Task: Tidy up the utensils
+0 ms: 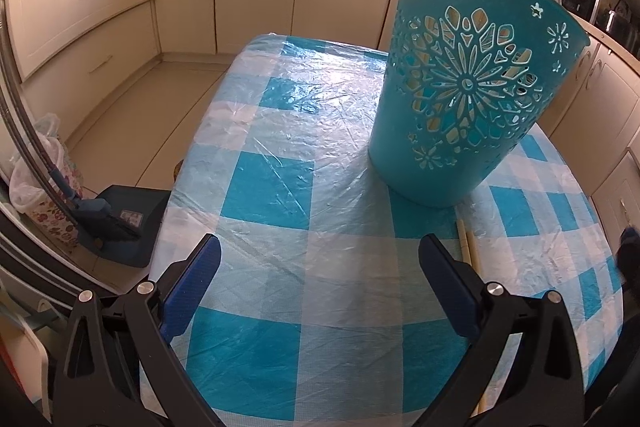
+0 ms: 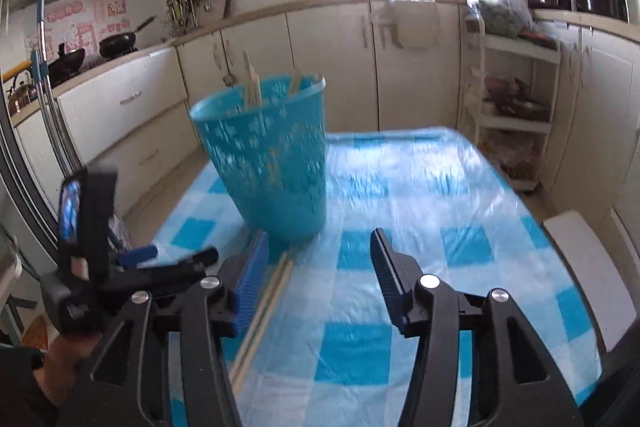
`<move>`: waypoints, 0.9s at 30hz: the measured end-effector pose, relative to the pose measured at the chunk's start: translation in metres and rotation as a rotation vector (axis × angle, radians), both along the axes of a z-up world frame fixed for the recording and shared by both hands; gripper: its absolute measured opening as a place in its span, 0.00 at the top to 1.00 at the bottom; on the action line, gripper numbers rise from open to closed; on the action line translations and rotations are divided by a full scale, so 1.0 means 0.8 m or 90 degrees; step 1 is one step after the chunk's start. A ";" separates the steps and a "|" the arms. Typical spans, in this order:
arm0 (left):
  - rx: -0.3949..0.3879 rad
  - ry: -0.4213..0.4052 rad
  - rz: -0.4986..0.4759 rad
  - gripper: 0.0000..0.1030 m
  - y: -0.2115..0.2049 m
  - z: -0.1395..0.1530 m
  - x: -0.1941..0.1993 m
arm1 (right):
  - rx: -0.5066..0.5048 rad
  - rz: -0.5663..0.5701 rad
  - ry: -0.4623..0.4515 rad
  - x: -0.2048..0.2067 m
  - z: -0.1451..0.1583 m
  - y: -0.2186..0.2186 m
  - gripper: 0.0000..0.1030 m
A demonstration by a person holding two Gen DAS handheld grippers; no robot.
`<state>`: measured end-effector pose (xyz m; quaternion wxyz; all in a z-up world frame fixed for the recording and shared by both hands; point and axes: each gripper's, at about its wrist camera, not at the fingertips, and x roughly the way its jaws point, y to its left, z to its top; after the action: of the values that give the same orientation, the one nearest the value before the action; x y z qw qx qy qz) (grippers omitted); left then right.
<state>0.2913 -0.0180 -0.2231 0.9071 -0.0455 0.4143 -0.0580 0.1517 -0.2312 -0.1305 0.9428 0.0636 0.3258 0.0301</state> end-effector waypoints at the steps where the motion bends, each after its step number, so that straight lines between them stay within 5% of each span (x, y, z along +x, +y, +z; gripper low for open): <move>1: 0.000 0.001 0.001 0.08 0.000 0.000 0.000 | -0.002 -0.001 0.017 0.001 -0.011 0.001 0.50; 7: 0.000 0.002 0.005 0.08 0.000 -0.002 0.001 | -0.029 0.034 0.092 0.016 -0.044 0.020 0.51; 11: -0.003 0.002 0.005 0.08 0.001 -0.002 0.001 | -0.035 0.050 0.130 0.025 -0.057 0.034 0.64; 27: -0.013 0.002 0.005 0.08 0.006 -0.002 0.001 | -0.038 0.057 0.169 0.052 -0.068 0.056 0.71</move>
<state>0.2922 -0.0135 -0.2248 0.9061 -0.0567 0.4152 -0.0588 0.1931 -0.1863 -0.1847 0.8905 0.0242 0.4512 0.0537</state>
